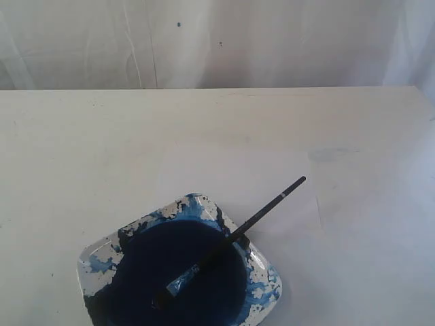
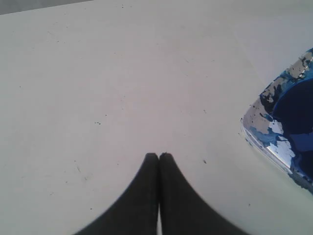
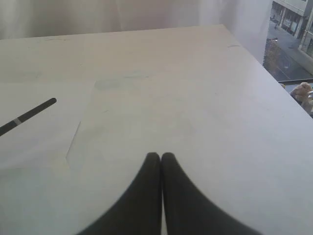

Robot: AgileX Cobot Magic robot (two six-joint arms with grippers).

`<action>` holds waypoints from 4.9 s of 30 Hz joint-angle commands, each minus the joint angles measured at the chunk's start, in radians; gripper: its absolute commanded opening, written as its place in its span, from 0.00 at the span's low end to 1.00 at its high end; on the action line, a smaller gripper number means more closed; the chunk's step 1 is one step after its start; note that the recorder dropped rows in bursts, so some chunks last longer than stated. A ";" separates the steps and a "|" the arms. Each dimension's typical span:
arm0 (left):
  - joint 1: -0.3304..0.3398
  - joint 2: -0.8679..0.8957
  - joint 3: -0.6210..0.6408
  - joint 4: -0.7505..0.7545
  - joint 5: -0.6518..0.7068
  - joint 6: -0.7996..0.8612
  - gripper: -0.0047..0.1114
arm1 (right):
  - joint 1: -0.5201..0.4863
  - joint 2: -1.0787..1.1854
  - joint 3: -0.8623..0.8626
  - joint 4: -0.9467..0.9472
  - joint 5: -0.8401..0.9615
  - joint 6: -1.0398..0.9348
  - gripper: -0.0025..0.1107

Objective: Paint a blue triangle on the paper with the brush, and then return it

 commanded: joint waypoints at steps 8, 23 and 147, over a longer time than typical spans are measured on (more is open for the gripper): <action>-0.007 -0.004 0.004 -0.008 -0.003 -0.001 0.04 | 0.002 -0.007 -0.001 -0.005 -0.014 0.023 0.02; -0.007 -0.004 0.004 -0.008 -0.003 -0.001 0.04 | 0.002 -0.007 -0.001 -0.005 -0.014 0.018 0.02; -0.094 2.262 -1.539 -1.419 0.330 1.397 0.04 | 0.002 -0.007 -0.001 -0.005 -0.014 0.018 0.02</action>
